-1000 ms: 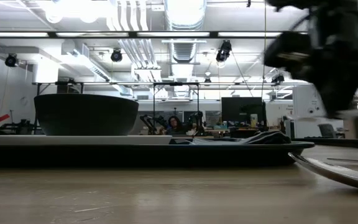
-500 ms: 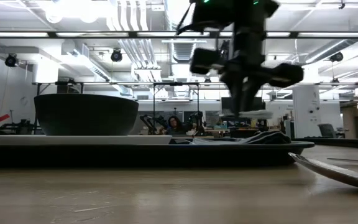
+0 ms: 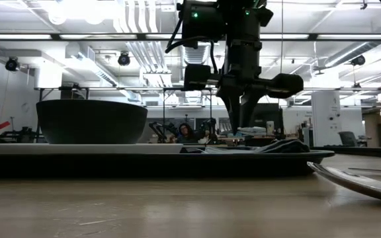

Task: Set up tray
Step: Put the blue fork on the gray napkin

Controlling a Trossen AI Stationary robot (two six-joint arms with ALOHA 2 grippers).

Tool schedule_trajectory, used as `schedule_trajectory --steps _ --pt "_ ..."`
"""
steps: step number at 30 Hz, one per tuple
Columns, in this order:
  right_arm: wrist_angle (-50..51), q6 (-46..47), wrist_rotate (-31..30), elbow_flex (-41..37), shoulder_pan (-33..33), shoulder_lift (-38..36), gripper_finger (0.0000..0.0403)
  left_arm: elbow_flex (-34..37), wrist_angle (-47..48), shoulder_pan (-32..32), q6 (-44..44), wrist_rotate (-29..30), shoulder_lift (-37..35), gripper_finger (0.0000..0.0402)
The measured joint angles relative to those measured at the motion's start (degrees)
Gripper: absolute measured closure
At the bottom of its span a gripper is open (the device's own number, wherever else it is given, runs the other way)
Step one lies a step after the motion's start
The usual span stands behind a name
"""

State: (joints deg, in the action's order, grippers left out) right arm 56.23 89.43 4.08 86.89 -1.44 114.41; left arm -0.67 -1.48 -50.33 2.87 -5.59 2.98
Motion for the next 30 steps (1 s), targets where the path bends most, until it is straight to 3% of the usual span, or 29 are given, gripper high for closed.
schedule_trajectory --steps 13,30 --pt "-1.0 1.2 -2.6 -1.4 -0.1 0.0 0.0390 0.0 0.0 0.0 0.0 0.0 0.0 0.0281" --pt "-12.1 2.2 -2.6 -10.3 -0.3 0.0 0.0385 0.0 0.0 0.0 0.0 0.0 0.0 0.0281"
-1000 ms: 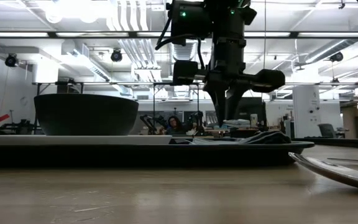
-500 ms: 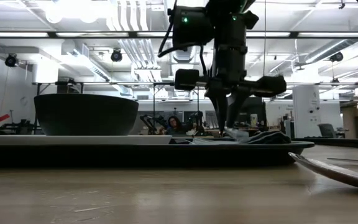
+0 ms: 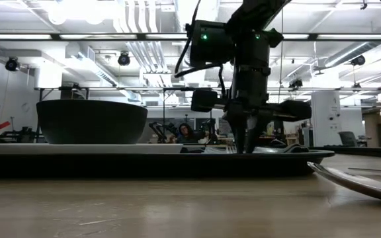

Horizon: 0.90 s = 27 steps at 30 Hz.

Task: Set up tray
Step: Put the blue fork on the gray napkin, then put the blue spoon on the gray napkin

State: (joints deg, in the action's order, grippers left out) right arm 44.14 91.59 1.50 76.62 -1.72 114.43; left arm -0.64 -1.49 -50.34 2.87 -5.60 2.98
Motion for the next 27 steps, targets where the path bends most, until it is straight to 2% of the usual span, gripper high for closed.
schedule_trajectory --steps 15,27 --pt "-1.3 -0.6 0.1 0.0 0.0 0.0 0.0310 0.0 0.0 0.0 0.0 0.0 0.0 0.0281" --pt "-0.9 -1.9 0.3 -0.1 0.0 -2.5 0.0299 0.0 0.0 0.0 0.0 0.0 0.0 0.0281"
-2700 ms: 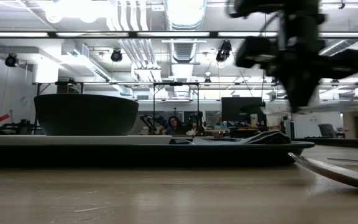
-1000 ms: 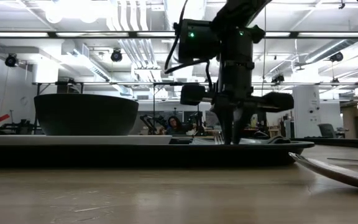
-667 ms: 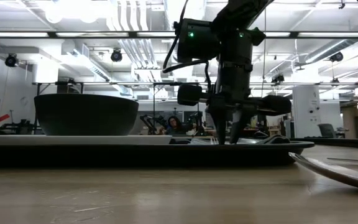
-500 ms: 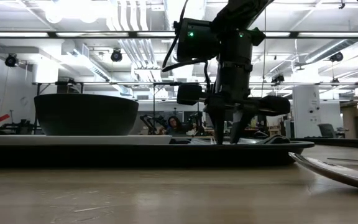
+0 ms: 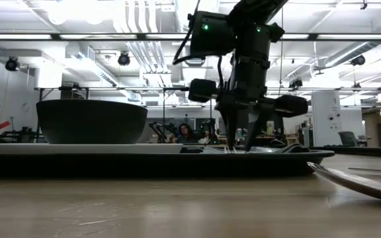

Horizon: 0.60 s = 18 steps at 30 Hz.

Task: Set up tray
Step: Put the blue spoon on the gray napkin

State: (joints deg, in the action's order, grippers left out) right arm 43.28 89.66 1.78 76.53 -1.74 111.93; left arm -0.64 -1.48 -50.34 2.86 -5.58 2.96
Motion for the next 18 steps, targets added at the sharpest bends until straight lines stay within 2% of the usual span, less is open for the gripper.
schedule_trajectory --steps 10,18 --pt "0.1 -3.7 1.3 0.0 -1.8 -3.9 0.0311 0.0 0.0 0.0 0.0 0.0 0.0 0.0281" --pt "-0.4 -5.4 1.3 1.5 -8.6 -5.1 0.0322 0.0 0.0 0.0 0.0 0.0 0.0 0.0281"
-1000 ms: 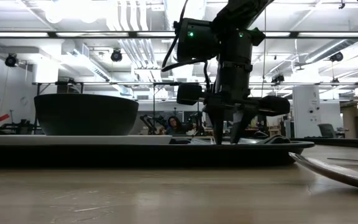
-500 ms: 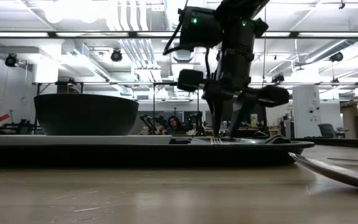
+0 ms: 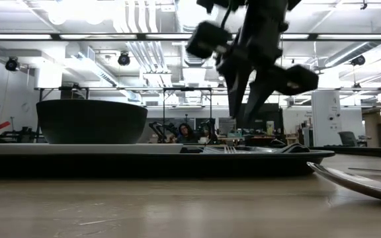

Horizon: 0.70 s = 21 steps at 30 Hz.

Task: Set up tray
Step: Put the blue spoon on the gray napkin

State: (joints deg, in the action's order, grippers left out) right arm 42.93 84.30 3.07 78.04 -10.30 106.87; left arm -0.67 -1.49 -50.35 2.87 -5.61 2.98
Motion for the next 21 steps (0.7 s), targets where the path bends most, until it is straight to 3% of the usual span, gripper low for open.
schedule_trajectory --steps 12,21 --pt "-2.1 3.6 0.0 1.8 -15.7 0.0 0.0328 0.0 0.0 0.0 0.0 0.0 0.0 0.0281" --pt "-3.5 11.4 -0.1 2.1 -25.5 0.0 0.0334 0.0 0.0 0.0 0.0 0.0 0.0 0.0281"
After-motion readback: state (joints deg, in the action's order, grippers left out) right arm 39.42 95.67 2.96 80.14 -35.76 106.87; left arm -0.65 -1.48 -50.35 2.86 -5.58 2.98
